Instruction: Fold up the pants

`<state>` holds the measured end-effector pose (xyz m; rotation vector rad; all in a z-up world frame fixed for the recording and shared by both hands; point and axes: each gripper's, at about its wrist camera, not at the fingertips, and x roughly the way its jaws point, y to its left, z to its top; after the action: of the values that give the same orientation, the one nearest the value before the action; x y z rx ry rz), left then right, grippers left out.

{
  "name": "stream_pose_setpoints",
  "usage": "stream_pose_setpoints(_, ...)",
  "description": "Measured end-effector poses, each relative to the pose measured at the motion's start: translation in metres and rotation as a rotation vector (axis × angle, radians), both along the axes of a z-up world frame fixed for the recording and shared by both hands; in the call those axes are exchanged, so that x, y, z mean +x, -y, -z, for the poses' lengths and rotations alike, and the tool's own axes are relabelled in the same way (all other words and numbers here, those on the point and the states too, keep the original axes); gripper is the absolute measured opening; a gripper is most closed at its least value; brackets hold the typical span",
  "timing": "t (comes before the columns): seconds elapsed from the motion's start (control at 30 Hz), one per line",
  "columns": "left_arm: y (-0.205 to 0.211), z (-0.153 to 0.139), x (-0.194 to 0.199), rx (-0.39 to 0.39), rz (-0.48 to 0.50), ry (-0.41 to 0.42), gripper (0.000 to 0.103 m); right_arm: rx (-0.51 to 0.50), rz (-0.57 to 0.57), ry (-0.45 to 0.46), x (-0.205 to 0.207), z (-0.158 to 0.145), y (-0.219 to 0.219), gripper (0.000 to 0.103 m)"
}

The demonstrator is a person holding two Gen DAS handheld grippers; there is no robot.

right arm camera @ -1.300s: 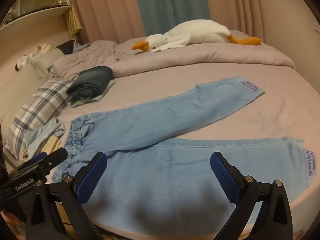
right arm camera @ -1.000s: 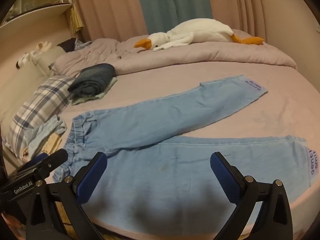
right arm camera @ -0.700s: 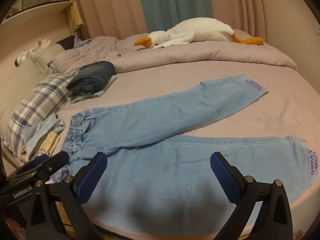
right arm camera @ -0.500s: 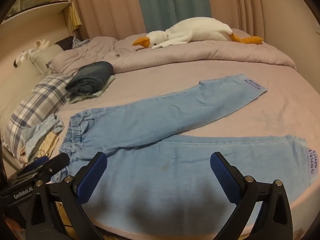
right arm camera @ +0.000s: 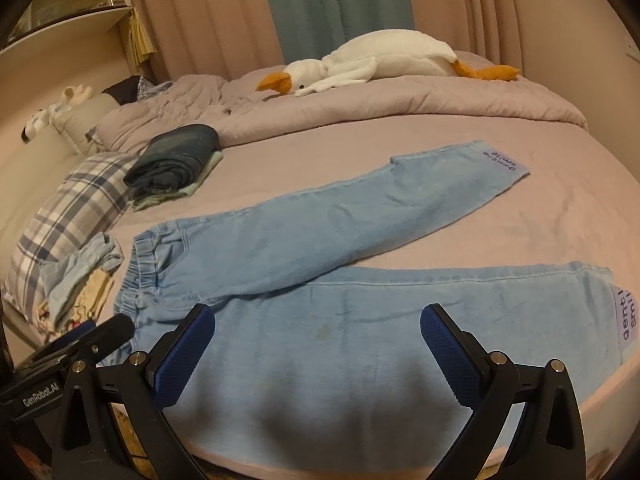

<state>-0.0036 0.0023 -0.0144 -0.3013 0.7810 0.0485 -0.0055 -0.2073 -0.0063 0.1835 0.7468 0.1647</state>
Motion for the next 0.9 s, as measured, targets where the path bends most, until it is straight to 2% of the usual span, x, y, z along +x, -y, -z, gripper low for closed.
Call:
stream_pose_setpoints(0.4, 0.0, 0.001, -0.002, 0.007, -0.001, -0.003, 0.101, 0.012, 0.008, 0.005, -0.001, -0.001, 0.002, 0.102)
stream_pose_setpoints(0.9, -0.002, 0.006, 0.005, -0.027, 0.019, -0.017, 0.101, 0.037, 0.051, 0.009, 0.0, -0.001, 0.01, 0.102)
